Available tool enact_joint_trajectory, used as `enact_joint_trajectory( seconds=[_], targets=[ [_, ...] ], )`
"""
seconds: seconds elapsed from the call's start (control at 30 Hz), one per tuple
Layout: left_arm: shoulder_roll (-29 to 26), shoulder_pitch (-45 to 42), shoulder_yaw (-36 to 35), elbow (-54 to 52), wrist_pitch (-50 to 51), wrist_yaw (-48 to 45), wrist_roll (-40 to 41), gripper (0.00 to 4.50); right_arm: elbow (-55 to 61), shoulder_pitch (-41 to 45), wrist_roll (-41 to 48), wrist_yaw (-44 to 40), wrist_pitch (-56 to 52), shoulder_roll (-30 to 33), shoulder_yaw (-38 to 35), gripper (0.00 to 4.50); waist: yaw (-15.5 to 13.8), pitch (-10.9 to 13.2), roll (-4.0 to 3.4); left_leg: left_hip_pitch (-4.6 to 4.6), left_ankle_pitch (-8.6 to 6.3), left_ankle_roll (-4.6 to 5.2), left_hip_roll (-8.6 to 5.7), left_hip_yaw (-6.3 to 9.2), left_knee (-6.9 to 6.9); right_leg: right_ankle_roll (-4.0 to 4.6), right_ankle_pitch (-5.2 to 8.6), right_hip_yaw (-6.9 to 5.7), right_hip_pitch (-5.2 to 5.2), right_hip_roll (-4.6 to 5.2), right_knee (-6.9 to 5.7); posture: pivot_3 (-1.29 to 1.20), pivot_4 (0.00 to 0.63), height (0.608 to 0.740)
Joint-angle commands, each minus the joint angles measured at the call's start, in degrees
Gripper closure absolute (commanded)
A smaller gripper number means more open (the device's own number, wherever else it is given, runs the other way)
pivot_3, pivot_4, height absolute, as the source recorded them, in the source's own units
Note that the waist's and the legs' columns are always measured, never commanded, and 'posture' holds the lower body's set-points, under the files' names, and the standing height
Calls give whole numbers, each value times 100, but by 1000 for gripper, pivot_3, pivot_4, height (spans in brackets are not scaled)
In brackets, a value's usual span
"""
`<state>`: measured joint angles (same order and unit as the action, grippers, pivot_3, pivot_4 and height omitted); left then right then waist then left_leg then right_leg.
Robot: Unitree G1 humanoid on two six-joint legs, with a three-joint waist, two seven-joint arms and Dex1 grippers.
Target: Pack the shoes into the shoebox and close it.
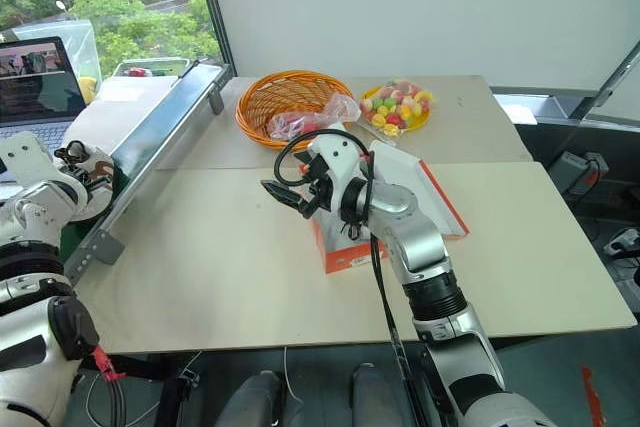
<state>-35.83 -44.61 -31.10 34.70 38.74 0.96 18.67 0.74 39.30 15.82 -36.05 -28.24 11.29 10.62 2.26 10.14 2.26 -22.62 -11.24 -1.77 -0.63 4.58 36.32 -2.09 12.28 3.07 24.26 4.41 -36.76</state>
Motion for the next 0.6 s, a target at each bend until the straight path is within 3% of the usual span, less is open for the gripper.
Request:
enact_joint_trajectory(
  seconds=[0.03,0.17,0.27,0.6],
  targets=[
    [208,15,76,-1244,400,93,241,4455,244,75,8,-16,0,3,-16,0,-12,-2,4,-8,0,0,-1,3,3,0,0,-1,2,0,1,0,150,740],
    [692,-459,236,-2584,1236,280,703,4455,192,89,30,-55,7,8,-28,0,-2,0,13,-28,0,0,0,7,9,1,-1,-5,13,-1,0,0,150,740],
    [1042,-783,413,-3176,1295,329,834,4455,163,99,87,-42,-7,-41,-61,0,-1,1,17,-43,0,-1,0,19,16,0,-1,-20,14,0,1,0,150,740],
    [2945,-1149,172,-4145,1151,1344,1578,4455,247,407,1813,907,-933,-1085,-1595,0,61,0,18,-28,-7,-10,5,9,19,0,-2,-17,12,-1,7,0,150,740]
  ],
)
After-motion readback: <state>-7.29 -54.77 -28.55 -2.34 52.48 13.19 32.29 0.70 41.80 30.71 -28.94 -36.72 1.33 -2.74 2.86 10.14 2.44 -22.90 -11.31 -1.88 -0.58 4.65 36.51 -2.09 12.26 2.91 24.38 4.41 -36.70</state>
